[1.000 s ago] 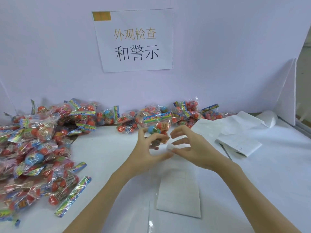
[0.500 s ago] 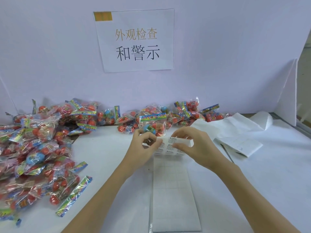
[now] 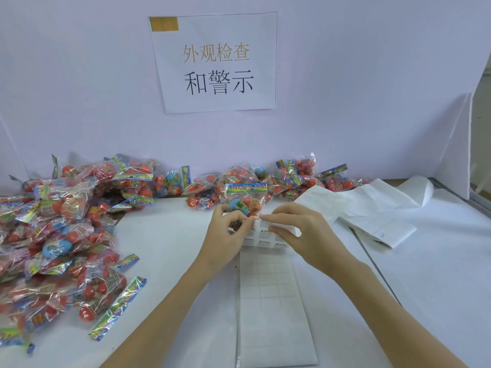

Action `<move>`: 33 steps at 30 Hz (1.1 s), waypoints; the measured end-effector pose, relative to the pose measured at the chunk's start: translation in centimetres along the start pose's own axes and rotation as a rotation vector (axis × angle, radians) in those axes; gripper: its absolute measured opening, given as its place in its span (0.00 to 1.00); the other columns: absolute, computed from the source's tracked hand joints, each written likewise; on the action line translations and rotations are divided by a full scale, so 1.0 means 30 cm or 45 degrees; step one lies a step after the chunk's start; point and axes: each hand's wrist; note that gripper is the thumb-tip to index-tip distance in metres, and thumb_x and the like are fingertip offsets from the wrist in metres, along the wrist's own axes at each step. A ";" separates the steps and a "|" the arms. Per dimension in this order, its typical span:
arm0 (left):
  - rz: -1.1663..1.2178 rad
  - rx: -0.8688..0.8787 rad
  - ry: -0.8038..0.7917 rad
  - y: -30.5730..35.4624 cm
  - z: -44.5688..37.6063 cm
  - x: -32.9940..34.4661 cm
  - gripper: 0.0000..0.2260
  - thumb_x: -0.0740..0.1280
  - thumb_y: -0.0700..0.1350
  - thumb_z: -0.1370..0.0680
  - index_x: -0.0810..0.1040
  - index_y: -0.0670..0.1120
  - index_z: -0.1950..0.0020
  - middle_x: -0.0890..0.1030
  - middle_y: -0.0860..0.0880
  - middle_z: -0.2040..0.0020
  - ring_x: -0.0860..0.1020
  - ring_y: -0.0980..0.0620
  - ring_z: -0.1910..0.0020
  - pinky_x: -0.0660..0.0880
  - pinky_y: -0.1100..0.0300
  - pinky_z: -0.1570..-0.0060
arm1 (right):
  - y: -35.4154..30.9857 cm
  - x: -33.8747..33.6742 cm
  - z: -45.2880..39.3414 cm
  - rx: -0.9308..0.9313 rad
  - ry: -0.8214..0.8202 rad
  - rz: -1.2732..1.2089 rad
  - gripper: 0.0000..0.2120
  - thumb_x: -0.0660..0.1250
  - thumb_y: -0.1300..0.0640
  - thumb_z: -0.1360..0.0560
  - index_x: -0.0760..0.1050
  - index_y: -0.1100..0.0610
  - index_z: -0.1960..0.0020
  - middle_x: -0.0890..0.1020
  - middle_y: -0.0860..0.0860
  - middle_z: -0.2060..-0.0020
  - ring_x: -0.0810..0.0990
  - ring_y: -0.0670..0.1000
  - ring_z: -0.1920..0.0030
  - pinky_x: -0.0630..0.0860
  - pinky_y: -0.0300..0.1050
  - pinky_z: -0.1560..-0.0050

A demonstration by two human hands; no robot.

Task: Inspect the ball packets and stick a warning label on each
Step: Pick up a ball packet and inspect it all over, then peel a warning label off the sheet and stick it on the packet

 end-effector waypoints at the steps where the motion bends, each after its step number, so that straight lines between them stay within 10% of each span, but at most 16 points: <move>1: -0.008 -0.005 0.011 0.000 0.001 0.000 0.10 0.70 0.47 0.18 0.82 0.44 0.56 0.70 0.51 0.46 0.75 0.47 0.41 0.73 0.73 0.55 | -0.002 0.003 0.002 -0.035 0.027 0.030 0.15 0.74 0.63 0.22 0.85 0.52 0.38 0.83 0.50 0.48 0.80 0.49 0.51 0.77 0.42 0.47; 4: -0.018 0.000 0.045 0.001 0.001 -0.005 0.11 0.70 0.47 0.18 0.84 0.41 0.55 0.72 0.47 0.48 0.75 0.54 0.49 0.72 0.72 0.51 | -0.027 0.022 0.001 -0.094 0.128 0.027 0.11 0.75 0.64 0.23 0.88 0.52 0.43 0.83 0.50 0.44 0.81 0.49 0.47 0.77 0.42 0.46; 10: 0.163 -0.024 0.183 0.019 -0.002 -0.022 0.13 0.63 0.48 0.14 0.87 0.50 0.48 0.76 0.43 0.40 0.79 0.50 0.47 0.78 0.55 0.43 | -0.080 0.007 -0.026 0.429 0.289 -1.092 0.08 0.71 0.63 0.19 0.87 0.53 0.47 0.87 0.49 0.50 0.85 0.48 0.47 0.79 0.39 0.44; 15: 0.302 0.115 0.114 0.023 -0.006 -0.049 0.15 0.67 0.36 0.17 0.85 0.55 0.41 0.81 0.45 0.40 0.83 0.52 0.56 0.79 0.64 0.55 | -0.054 -0.018 -0.027 0.485 0.287 -0.979 0.13 0.68 0.65 0.18 0.87 0.50 0.44 0.84 0.49 0.60 0.80 0.47 0.59 0.79 0.39 0.53; 33: 0.303 0.237 -0.133 0.045 0.022 -0.011 0.19 0.69 0.36 0.18 0.83 0.58 0.35 0.76 0.53 0.41 0.82 0.51 0.46 0.80 0.57 0.43 | -0.030 0.028 -0.016 0.487 0.135 -0.594 0.27 0.72 0.63 0.21 0.67 0.49 0.26 0.83 0.44 0.62 0.83 0.46 0.56 0.78 0.39 0.49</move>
Point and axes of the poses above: each hand's wrist, its own z-axis away from the middle knuckle, its own x-axis out of the palm, y = z × x
